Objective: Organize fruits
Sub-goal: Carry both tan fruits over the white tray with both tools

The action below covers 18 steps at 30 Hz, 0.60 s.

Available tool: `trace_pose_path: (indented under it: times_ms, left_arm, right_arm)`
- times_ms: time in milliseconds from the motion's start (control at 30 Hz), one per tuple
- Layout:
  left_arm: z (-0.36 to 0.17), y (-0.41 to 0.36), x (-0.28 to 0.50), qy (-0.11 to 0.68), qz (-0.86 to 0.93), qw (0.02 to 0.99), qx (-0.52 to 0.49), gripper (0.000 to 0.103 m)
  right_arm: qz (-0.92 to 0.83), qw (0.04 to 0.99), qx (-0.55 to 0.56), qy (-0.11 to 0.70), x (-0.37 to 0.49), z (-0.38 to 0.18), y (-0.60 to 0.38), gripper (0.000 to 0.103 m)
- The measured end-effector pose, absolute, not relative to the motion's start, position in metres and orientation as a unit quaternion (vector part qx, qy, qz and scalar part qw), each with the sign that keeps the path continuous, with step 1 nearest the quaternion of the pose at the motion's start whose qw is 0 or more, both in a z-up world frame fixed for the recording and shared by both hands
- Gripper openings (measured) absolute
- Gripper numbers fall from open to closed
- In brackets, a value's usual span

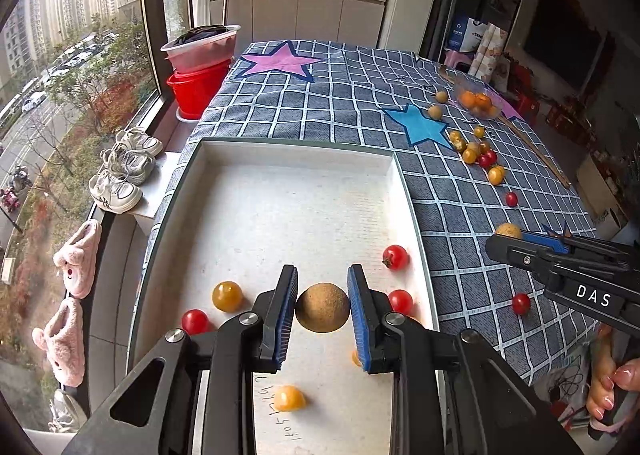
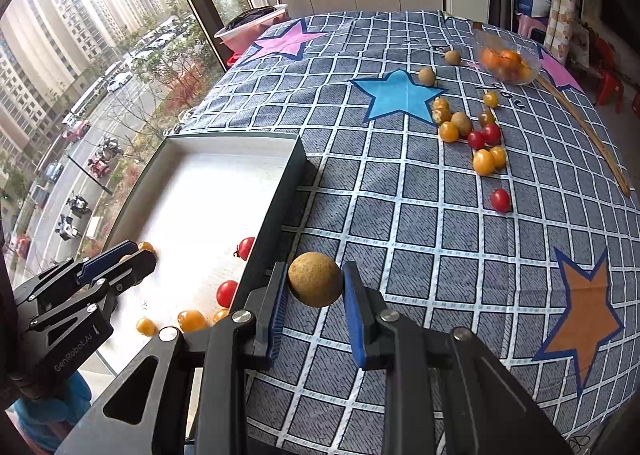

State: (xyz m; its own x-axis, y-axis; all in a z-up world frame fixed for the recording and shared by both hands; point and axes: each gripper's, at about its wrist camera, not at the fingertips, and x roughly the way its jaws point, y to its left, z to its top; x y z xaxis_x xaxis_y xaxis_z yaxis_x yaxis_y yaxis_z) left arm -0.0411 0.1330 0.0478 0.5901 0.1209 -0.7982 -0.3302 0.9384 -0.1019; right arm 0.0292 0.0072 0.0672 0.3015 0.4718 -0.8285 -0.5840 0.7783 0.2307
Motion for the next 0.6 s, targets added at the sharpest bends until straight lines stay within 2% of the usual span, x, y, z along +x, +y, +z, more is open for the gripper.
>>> trace_pose_path:
  times_ms: [367,600]
  left_arm:
    - [0.062,0.176,-0.022,0.431,0.155,0.882,-0.111,0.028]
    - [0.046,0.183,0.008,0.457,0.154,0.871,-0.097,0.028]
  right_arm:
    - [0.364,0.787,-0.069,0.494,0.04,0.076,0.06,0.029]
    - [0.381,0.766,-0.07,0.513,0.062,0.07,0.092,0.029]
